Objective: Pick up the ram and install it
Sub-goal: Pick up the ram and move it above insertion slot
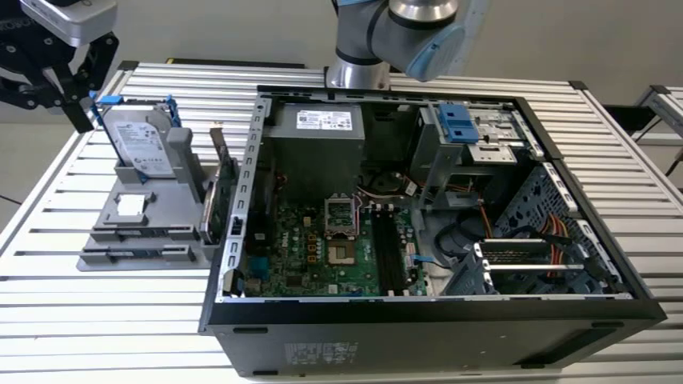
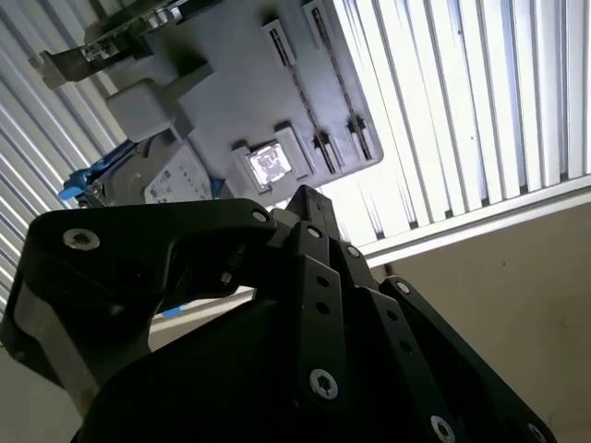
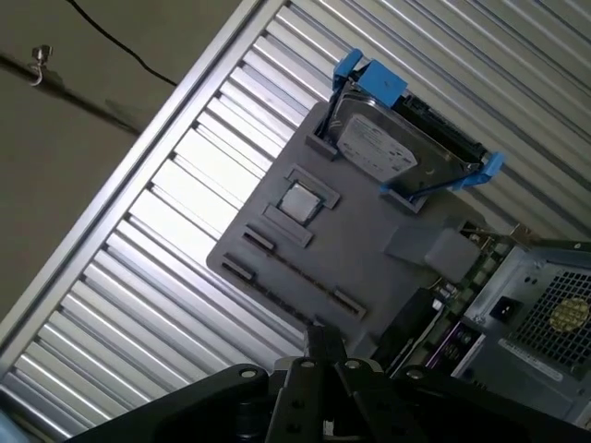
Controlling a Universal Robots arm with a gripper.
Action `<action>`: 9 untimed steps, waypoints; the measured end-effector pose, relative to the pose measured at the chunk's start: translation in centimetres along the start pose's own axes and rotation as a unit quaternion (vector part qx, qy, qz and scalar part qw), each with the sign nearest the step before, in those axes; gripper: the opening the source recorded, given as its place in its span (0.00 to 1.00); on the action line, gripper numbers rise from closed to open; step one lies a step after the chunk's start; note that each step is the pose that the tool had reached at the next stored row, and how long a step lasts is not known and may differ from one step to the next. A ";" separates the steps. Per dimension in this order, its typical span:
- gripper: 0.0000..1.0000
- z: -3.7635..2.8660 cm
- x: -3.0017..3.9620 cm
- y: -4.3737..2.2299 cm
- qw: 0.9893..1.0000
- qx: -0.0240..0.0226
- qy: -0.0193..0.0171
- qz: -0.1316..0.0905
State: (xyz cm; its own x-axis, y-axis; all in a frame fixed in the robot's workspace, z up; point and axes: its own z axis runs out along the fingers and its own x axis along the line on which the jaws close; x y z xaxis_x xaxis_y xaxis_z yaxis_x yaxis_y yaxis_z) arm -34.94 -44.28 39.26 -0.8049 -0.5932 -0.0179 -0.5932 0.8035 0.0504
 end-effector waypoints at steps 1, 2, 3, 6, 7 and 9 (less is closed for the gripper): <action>0.00 0.00 0.00 0.00 1.000 0.000 0.000 -0.003; 0.00 0.00 0.00 0.00 1.000 0.000 0.000 -0.005; 0.00 0.00 0.00 0.00 1.000 0.000 0.000 -0.008; 0.00 0.00 0.00 0.00 1.000 0.000 0.001 -0.016; 0.00 0.00 0.00 0.00 1.000 0.000 0.001 -0.019; 0.00 0.00 0.00 0.00 1.000 0.000 0.001 -0.024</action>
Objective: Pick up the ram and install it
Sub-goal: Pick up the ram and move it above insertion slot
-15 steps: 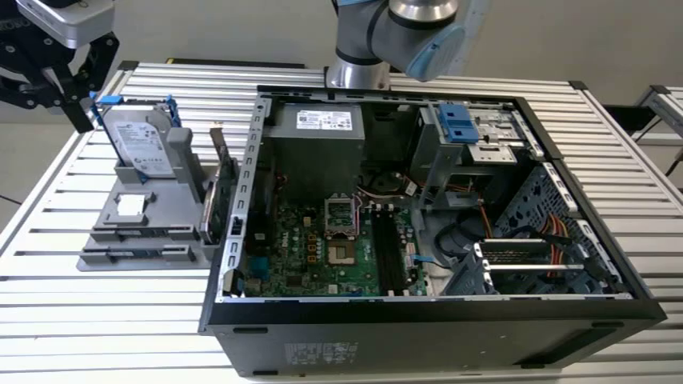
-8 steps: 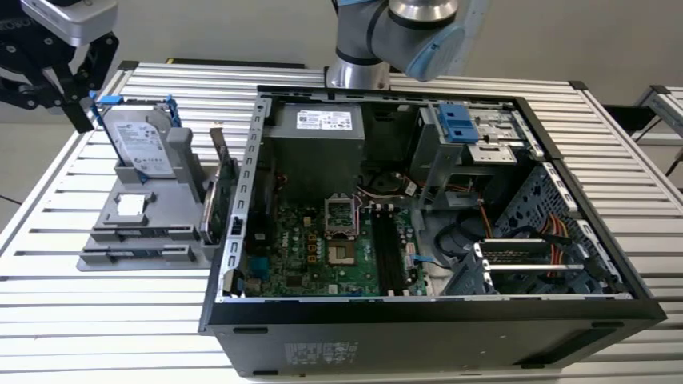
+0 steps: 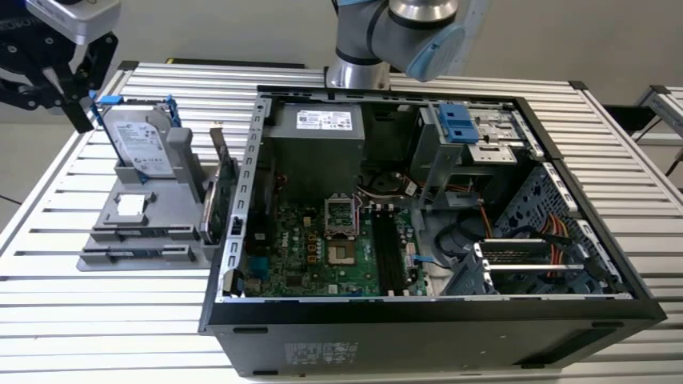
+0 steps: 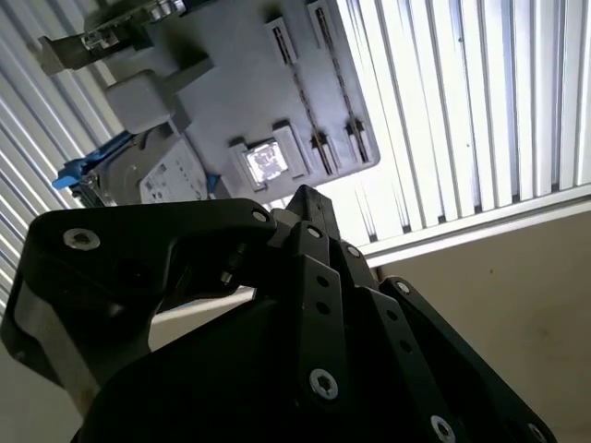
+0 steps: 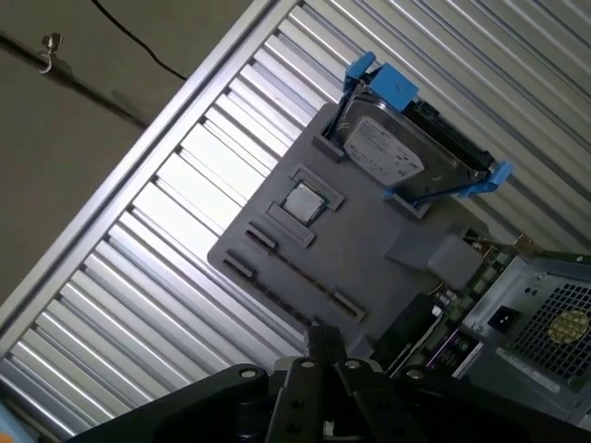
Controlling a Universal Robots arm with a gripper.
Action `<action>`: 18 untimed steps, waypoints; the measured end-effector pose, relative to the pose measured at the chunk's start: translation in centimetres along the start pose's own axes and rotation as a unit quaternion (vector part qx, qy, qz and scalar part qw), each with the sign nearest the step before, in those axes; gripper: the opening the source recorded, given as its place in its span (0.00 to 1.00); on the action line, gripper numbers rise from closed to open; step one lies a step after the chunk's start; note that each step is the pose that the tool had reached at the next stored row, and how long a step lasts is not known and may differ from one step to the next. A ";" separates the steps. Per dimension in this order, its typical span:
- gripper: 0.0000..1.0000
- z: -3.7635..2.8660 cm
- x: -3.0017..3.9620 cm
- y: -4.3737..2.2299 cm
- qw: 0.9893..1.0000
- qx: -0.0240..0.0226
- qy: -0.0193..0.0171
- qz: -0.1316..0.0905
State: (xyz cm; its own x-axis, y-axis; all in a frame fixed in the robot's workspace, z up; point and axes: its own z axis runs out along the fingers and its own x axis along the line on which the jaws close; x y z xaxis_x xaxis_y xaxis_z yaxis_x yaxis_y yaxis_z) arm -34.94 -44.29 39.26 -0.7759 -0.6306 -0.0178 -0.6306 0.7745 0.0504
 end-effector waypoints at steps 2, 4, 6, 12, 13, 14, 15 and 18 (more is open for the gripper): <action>0.00 0.00 0.00 0.00 1.000 0.000 0.000 -0.005; 0.00 0.00 0.00 0.00 1.000 0.000 0.001 -0.011; 0.00 0.00 0.00 0.00 1.000 0.000 0.001 -0.016; 0.00 0.00 0.00 0.00 1.000 -0.001 0.002 -0.031; 0.00 0.00 0.00 0.00 0.999 -0.001 0.002 -0.034; 0.00 0.00 0.00 0.00 0.999 -0.001 0.002 -0.036; 0.00 0.00 0.00 0.00 0.999 -0.001 0.002 -0.038; 0.00 0.00 0.00 0.00 0.999 -0.001 0.002 -0.045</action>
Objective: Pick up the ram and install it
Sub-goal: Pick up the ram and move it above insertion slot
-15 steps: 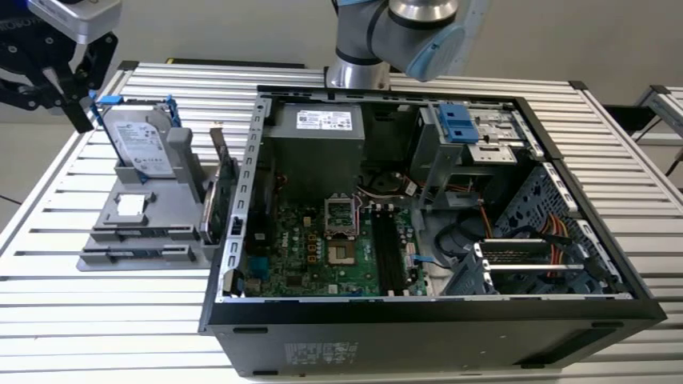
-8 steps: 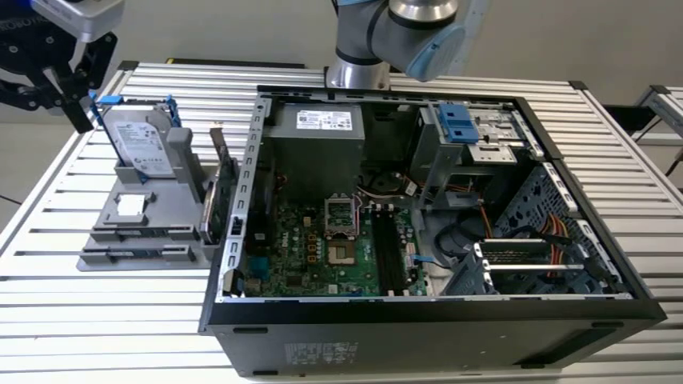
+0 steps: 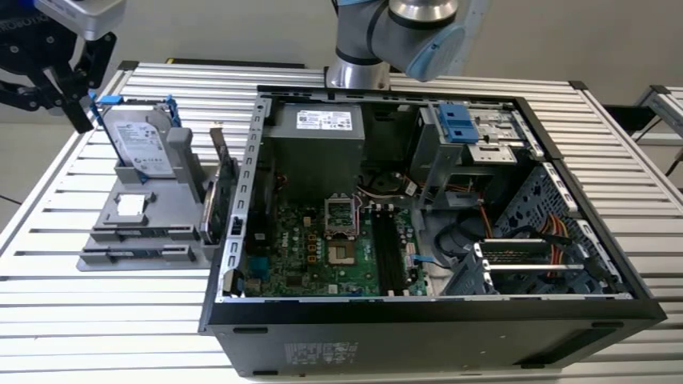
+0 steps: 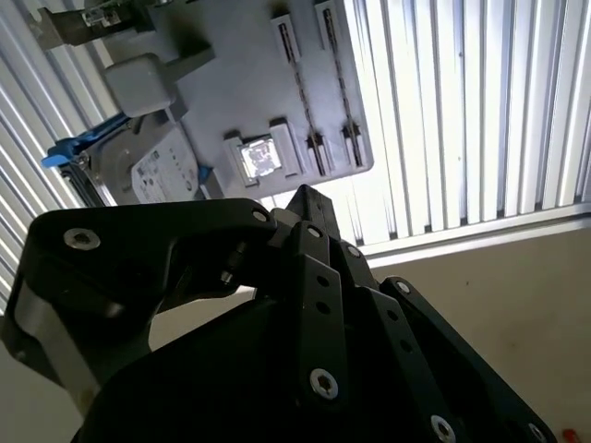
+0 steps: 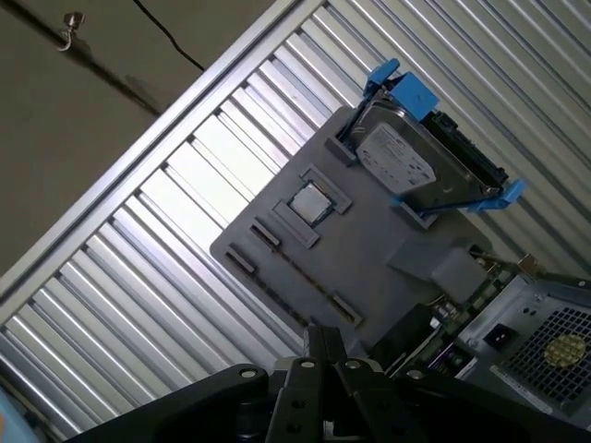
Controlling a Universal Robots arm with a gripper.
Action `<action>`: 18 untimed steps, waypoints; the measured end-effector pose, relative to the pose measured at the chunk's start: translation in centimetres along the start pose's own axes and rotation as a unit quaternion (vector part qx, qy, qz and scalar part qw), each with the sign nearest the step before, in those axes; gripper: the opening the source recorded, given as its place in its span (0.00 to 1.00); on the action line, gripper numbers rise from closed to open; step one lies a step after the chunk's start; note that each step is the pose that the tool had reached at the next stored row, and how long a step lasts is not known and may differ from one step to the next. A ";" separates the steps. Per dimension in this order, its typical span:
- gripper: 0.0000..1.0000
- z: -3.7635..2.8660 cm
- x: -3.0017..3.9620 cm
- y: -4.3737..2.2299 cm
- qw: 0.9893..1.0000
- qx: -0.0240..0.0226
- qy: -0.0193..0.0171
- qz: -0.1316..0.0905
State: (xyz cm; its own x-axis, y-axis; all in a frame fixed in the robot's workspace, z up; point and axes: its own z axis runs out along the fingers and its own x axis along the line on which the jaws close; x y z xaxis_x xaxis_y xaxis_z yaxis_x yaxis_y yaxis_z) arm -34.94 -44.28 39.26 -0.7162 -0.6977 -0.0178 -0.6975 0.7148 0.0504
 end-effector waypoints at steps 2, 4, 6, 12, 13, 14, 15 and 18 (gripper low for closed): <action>0.00 0.00 0.00 0.00 1.000 0.000 0.000 -0.004; 0.00 0.00 0.00 0.00 1.000 0.000 0.000 -0.009; 0.00 0.00 0.00 0.00 1.000 0.000 0.001 -0.015; 0.00 0.00 0.00 0.00 1.000 -0.001 0.002 -0.031; 0.00 0.00 0.00 0.00 0.999 -0.001 0.002 -0.033; 0.00 0.00 0.00 0.00 0.999 -0.001 0.002 -0.036; 0.00 0.00 0.00 0.00 0.999 -0.001 0.002 -0.039; 0.00 0.00 0.00 0.00 0.999 -0.001 0.002 -0.046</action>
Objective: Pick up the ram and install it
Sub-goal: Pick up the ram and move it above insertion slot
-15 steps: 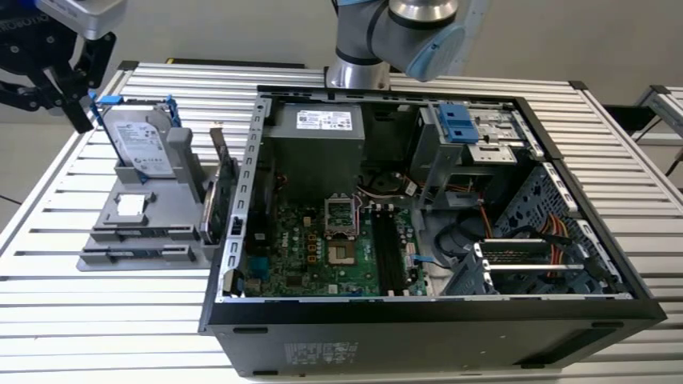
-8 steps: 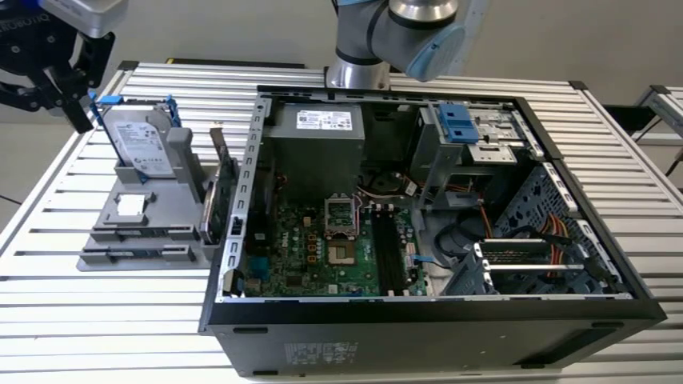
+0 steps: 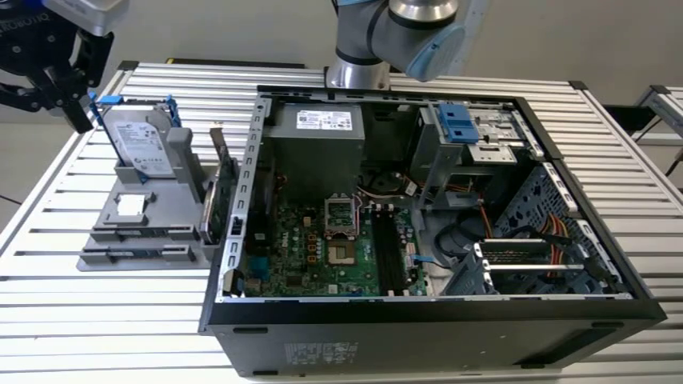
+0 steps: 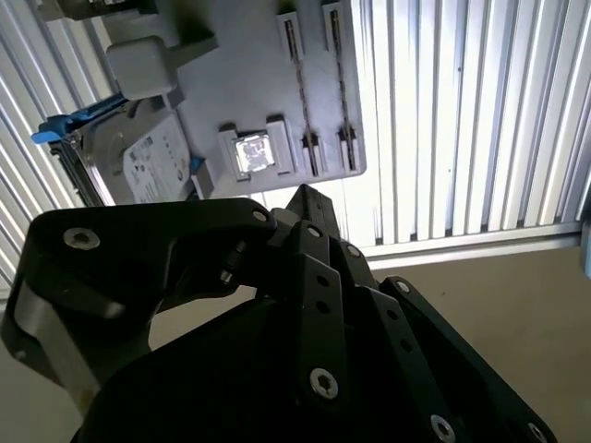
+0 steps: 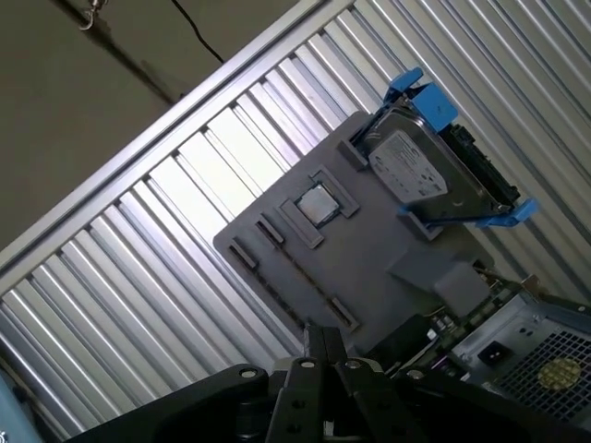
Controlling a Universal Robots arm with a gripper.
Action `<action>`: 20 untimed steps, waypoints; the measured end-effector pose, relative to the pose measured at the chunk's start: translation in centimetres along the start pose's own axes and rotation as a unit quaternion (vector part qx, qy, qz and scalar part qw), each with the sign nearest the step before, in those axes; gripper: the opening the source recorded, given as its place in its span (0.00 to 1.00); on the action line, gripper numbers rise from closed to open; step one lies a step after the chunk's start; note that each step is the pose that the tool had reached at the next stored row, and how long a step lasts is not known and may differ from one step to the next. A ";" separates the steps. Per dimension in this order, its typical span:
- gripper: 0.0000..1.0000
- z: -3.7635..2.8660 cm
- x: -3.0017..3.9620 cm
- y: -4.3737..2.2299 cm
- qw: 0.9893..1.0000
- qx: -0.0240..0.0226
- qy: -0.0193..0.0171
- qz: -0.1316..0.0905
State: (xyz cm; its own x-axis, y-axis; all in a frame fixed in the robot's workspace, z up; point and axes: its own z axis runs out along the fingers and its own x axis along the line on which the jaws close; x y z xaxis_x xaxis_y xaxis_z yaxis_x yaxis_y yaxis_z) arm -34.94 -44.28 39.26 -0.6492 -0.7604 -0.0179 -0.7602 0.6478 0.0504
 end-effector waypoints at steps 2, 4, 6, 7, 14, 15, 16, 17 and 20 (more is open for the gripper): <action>0.00 0.00 0.00 0.00 1.000 0.000 0.000 -0.005; 0.00 0.00 0.00 0.00 1.000 0.000 0.001 -0.010; 0.00 0.00 0.00 0.00 1.000 0.000 0.001 -0.015; 0.00 0.00 0.00 0.00 1.000 0.000 0.001 -0.018; 0.00 0.00 0.00 0.00 0.999 -0.001 0.002 -0.034; 0.00 0.00 0.00 0.00 0.999 -0.001 0.002 -0.036; 0.00 0.00 0.00 0.00 0.999 -0.001 0.002 -0.038; 0.00 0.00 0.00 0.00 0.999 -0.001 0.002 -0.041; 0.00 0.00 0.00 0.00 0.999 -0.001 0.002 -0.047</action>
State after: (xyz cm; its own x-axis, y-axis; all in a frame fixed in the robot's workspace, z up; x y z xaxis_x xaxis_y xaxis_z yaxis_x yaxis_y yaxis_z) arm -34.94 -44.28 39.26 -0.5751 -0.8179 -0.0178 -0.8175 0.5737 0.0504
